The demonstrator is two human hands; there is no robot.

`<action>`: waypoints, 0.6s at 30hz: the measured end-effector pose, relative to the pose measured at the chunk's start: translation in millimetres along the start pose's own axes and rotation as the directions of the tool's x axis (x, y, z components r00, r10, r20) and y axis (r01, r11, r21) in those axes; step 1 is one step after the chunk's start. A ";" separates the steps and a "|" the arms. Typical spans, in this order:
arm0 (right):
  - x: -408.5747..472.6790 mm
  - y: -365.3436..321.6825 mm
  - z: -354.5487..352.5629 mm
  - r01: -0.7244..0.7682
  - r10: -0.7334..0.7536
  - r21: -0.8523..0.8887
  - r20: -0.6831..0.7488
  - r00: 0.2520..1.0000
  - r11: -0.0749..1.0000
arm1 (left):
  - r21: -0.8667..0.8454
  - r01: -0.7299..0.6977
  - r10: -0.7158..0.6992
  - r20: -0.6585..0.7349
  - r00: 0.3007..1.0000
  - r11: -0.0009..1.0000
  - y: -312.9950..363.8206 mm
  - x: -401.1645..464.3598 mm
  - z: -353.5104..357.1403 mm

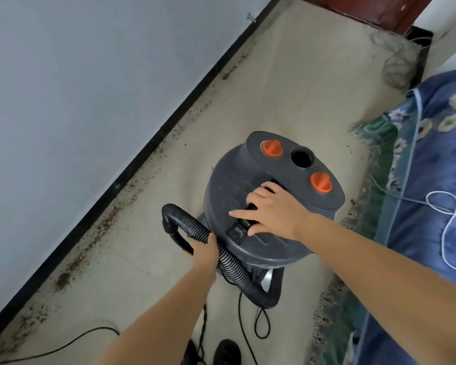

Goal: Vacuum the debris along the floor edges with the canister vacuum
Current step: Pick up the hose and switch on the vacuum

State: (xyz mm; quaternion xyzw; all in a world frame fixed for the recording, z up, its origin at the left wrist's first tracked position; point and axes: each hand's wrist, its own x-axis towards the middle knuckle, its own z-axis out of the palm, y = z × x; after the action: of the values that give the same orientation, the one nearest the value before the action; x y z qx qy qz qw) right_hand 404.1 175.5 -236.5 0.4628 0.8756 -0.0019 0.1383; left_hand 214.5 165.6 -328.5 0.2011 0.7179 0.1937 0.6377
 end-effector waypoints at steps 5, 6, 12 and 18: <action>22.8 12.6 -1.4 -0.111 0.108 0.023 0.102 0.989 0.994 | 0.001 -0.054 0.054 0.067 0.996 0.999 24.4 35.1 -7.3; 27.7 15.4 -2.4 -0.140 0.135 0.032 0.111 0.985 0.990 | -0.007 -0.063 0.064 0.084 0.994 0.998 31.9 40.3 -8.8; 59.0 20.5 -5.0 -0.257 0.250 0.055 0.112 0.962 0.965 | 0.014 -0.230 0.227 0.107 0.968 0.973 70.9 52.8 -16.6; 96.1 0.0 -12.8 -0.387 0.376 0.074 0.133 0.917 0.919 | -0.174 -0.292 0.317 0.137 0.939 0.941 106.5 31.4 -66.7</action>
State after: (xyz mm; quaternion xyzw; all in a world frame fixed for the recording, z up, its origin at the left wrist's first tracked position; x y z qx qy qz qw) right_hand 349.8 255.0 -247.6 0.6302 0.7577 -0.0451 0.1636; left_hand 149.3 270.8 -290.5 0.2764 0.6067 0.3267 0.6699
